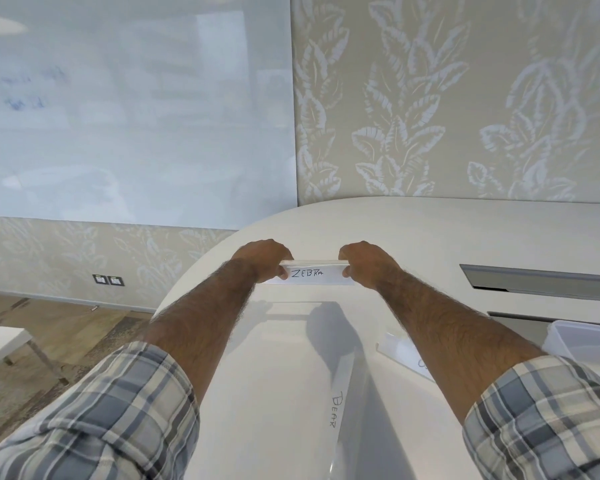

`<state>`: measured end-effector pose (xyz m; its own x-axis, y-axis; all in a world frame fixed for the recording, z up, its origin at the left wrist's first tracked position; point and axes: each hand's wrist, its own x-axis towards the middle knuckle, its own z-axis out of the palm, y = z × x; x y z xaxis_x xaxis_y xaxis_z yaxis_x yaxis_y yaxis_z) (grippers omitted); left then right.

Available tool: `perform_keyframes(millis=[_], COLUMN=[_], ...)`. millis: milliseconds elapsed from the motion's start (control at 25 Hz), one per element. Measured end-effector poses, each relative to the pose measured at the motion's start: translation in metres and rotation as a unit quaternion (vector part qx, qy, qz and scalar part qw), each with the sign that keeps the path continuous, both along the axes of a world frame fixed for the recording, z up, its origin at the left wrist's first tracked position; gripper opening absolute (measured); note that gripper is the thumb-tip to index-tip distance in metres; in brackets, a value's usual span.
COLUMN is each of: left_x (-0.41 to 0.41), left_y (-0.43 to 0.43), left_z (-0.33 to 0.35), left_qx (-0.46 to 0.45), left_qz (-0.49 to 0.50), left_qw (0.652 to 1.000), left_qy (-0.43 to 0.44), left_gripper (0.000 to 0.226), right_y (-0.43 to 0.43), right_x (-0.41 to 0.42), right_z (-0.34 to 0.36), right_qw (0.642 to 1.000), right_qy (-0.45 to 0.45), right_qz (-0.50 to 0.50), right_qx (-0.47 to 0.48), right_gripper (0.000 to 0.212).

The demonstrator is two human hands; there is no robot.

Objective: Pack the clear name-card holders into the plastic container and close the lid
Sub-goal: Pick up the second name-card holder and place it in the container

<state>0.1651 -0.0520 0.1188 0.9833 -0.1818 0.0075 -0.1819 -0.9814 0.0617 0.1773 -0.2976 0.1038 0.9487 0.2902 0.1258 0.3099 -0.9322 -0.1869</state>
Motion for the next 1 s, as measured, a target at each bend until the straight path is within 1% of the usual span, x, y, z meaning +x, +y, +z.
perform_keyframes(millis=[280, 480, 680, 800, 920, 1000], left_x=[-0.047, -0.082, -0.115, -0.133, -0.149, -0.158], left_y=[-0.065, -0.15, -0.254, -0.313, -0.365, -0.391], left_z=[0.053, 0.073, 0.074, 0.067, 0.06, 0.055], left_qx=[0.039, 0.05, 0.032, 0.014, 0.006, -0.003], left_qz=[-0.034, -0.067, -0.099, -0.114, -0.128, -0.131], left_qw=[0.998, 0.994, 0.992, 0.991, 0.99, 0.989], left_qy=[-0.044, -0.068, -0.075, -0.072, -0.067, -0.063], left_gripper=[0.037, 0.037, 0.04, 0.039, 0.041, 0.042], right_y=[-0.068, -0.154, -0.257, -0.315, -0.366, -0.392], right_x=[-0.049, -0.087, -0.131, -0.156, -0.184, -0.201], right_z=[0.044, 0.066, 0.08, 0.083, 0.079, 0.072], right_qw=[0.998, 0.997, 0.994, 0.994, 0.992, 0.991], right_qy=[-0.052, -0.069, -0.063, -0.058, -0.056, -0.055], right_qz=[-0.013, -0.04, -0.084, -0.096, -0.11, -0.117], right_qx=[0.014, 0.007, 0.002, -0.019, -0.019, -0.015], right_gripper=[0.039, 0.038, 0.038, 0.035, 0.031, 0.033])
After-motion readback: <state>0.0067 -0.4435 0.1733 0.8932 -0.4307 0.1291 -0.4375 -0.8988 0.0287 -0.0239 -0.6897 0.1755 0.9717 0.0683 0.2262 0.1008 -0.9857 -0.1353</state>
